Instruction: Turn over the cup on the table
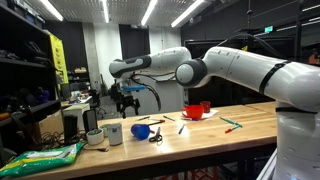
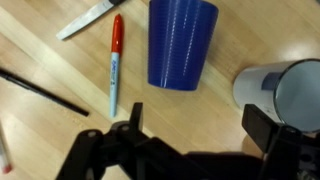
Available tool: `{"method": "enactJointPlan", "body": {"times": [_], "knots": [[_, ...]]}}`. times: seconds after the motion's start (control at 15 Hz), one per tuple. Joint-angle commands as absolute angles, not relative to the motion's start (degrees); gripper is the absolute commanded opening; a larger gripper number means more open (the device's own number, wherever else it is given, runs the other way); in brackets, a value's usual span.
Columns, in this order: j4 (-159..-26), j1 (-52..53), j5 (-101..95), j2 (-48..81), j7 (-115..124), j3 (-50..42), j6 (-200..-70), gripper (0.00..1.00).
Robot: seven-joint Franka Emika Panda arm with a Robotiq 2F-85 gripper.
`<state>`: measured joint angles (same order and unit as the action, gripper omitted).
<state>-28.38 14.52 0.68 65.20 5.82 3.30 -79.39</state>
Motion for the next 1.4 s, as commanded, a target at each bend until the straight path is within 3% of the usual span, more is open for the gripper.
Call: {"method": "enactJointPlan", "body": {"times": [0.0,0.67,1.33], "knots": [[-19.8,17.6,-2.9,67.6,11.5,0.3,-80.0,1.00],[-20.7,26.6,-13.4,66.2,24.3,-7.9,-84.9,1.00],[-20.5,26.8,-13.5,66.4,25.0,-7.5,-84.1,1.00]]}}
